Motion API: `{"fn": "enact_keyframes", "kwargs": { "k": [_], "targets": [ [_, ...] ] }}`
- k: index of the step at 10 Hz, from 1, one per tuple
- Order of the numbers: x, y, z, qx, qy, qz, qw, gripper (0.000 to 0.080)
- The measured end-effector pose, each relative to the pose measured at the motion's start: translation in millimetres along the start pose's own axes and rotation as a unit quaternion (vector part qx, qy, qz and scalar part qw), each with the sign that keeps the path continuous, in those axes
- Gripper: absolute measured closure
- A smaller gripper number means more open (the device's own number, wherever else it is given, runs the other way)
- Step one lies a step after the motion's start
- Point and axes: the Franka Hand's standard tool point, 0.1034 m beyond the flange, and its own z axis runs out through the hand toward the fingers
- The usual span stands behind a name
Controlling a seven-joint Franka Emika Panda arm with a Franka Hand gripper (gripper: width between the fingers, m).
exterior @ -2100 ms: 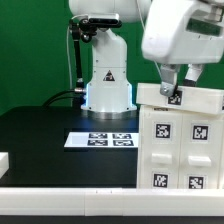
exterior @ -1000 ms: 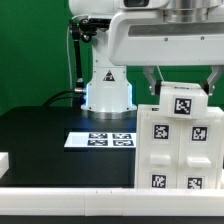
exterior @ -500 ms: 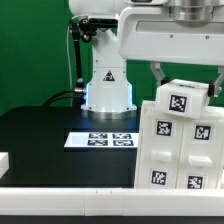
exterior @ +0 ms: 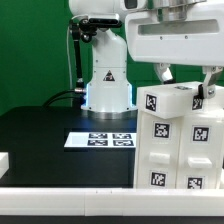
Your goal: Assemble cabinet
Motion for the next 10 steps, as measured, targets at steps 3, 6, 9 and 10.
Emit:
{"fn": "enact_keyframes", "kwargs": {
  "k": [3, 6, 9, 10],
  "targets": [
    [-1.6, -1.9, -0.5, 0.002, 0.0, 0.067, 0.998, 0.0246],
    [5.3, -3.5, -1.0, 0.021, 0.002, 0.22, 0.975, 0.0246],
    [7.8, -6.2, -1.2, 0.05, 0.003, 0.363, 0.93, 0.0246],
    [8.6, -6.9, -1.4, 0.054, 0.002, 0.39, 0.919, 0.0246]
  ]
}}
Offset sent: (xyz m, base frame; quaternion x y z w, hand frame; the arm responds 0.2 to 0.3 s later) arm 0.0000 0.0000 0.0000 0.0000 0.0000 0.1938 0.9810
